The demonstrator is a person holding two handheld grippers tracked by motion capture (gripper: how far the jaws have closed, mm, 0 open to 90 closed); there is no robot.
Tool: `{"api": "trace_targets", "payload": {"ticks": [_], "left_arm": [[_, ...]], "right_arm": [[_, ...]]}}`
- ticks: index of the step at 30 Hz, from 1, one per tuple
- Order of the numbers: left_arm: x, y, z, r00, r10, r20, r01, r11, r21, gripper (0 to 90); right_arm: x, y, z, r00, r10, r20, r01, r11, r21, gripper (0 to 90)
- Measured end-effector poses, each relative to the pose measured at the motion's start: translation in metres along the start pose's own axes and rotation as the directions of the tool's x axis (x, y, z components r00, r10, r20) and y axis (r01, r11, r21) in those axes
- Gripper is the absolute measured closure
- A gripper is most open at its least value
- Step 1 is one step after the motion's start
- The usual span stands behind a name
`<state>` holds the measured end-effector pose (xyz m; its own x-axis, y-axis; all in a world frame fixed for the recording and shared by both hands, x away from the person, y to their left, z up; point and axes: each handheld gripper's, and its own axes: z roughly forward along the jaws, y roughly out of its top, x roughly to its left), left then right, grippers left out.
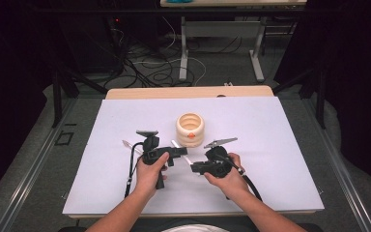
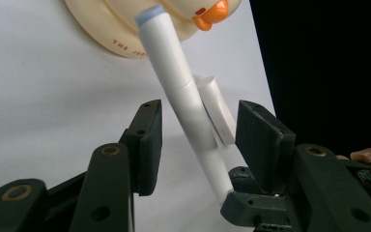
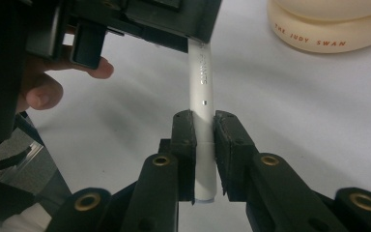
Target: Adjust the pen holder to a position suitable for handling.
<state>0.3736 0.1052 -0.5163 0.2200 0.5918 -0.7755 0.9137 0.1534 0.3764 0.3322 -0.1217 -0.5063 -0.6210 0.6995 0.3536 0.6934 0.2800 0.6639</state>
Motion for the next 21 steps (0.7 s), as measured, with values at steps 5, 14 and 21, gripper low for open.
{"api": "trace_targets", "payload": {"ticks": [5, 14, 21], "left_arm": [[-0.0014, -0.0009, 0.0049, 0.9998, -0.015, 0.015, 0.015, 0.9999, 0.002, 58.0], [0.0019, 0.0006, 0.0047, 0.9993, -0.031, 0.019, 0.031, 0.9995, 0.012, 65.7], [0.0082, -0.0009, 0.0052, 0.9974, -0.065, 0.033, 0.064, 0.9977, 0.022, 70.9]], "right_arm": [[0.0007, -0.0002, 0.0005, 0.9999, -0.012, 0.0, 0.012, 1.0, 0.001, 79.1], [0.0009, -0.0005, 0.0016, 1.0, -0.006, -0.002, 0.006, 1.0, 0.002, 79.2], [0.0011, -0.0007, 0.0018, 0.9999, -0.012, -0.001, 0.012, 1.0, 0.01, 79.1]]}}
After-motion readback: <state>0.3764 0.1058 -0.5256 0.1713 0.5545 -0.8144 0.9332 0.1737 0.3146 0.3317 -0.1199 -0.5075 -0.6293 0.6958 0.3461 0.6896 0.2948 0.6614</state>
